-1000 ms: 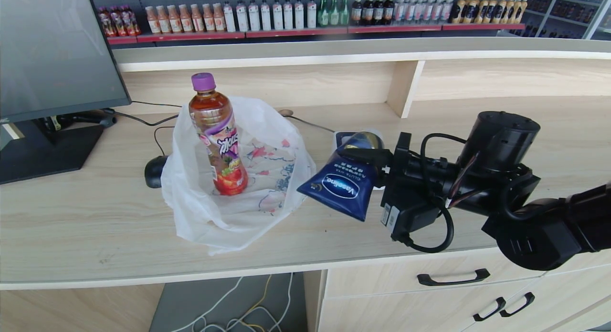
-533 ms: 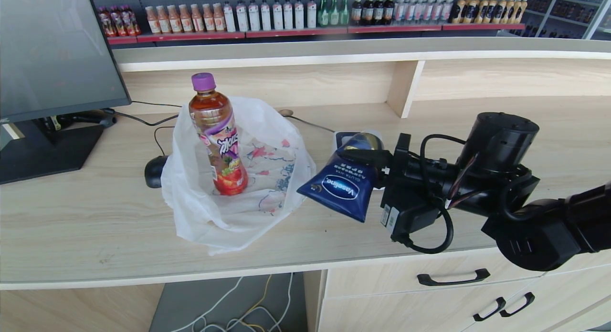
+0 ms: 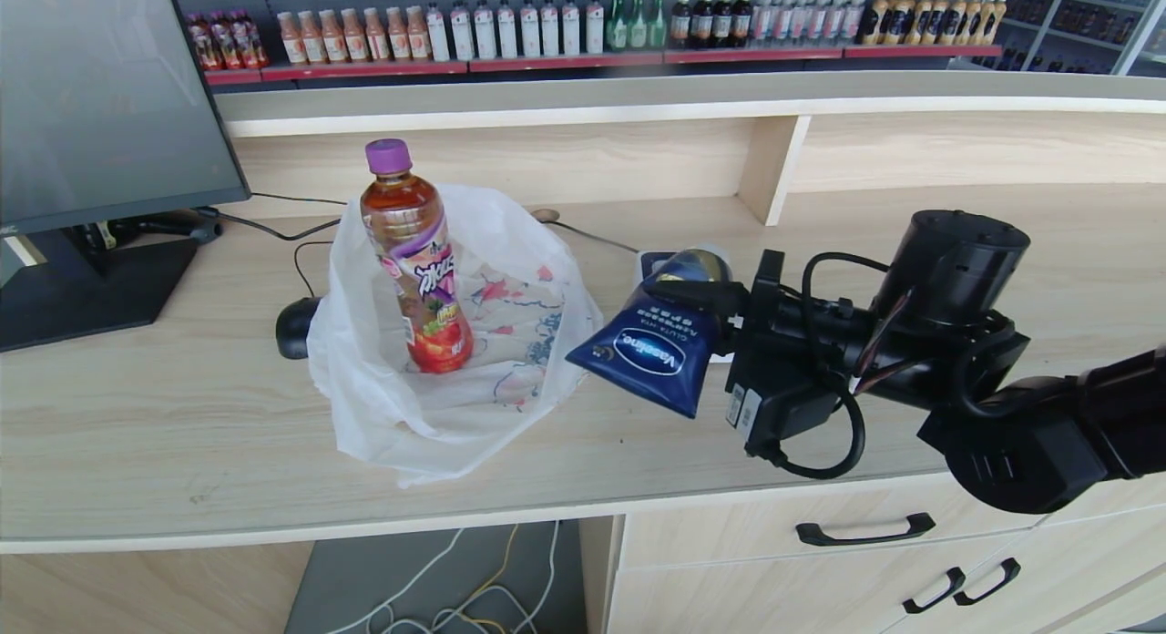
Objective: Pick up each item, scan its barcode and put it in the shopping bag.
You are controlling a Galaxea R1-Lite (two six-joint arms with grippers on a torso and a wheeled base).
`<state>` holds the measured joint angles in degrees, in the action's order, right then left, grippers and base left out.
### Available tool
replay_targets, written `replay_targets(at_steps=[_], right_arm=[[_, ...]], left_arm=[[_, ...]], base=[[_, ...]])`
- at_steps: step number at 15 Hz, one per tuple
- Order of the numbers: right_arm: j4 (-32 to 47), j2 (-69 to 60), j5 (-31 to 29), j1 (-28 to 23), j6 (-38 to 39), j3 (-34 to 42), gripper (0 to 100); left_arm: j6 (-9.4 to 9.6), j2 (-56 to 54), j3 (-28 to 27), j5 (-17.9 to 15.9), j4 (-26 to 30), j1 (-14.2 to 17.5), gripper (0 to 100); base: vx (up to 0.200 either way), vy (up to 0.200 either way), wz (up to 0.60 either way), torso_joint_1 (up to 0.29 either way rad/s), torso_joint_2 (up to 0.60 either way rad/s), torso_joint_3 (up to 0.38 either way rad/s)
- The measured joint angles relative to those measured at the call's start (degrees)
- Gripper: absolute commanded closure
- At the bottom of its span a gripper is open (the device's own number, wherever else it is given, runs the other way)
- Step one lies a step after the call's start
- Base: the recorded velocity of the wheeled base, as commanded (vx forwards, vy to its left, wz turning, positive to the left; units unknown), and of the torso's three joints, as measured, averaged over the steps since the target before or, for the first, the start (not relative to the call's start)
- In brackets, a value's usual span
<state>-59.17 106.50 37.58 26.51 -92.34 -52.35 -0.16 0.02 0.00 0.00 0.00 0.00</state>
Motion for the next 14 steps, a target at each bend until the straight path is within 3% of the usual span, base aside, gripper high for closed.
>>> replay_targets(at_steps=[4, 9, 14], right_arm=[[0.0, -0.3, 0.0, 0.8, 1.3, -0.7, 100], [-0.4, -2.5, 0.0, 1.2, 8.9, -1.0, 100], [-9.2, -6.6, -0.9, 1.4, 25.4, -1.0, 100]], left_arm=[[0.00, 0.0, 0.0, 0.0, 0.0, 0.0, 0], [0.00, 0.0, 0.0, 0.0, 0.0, 0.0, 0], [0.00, 0.0, 0.0, 0.0, 0.0, 0.0, 0]], base=[[0.000, 0.000, 0.00, 0.000, 0.00, 0.000], [0.000, 0.000, 0.00, 0.000, 0.00, 0.000], [0.000, 0.000, 0.00, 0.000, 0.00, 0.000]])
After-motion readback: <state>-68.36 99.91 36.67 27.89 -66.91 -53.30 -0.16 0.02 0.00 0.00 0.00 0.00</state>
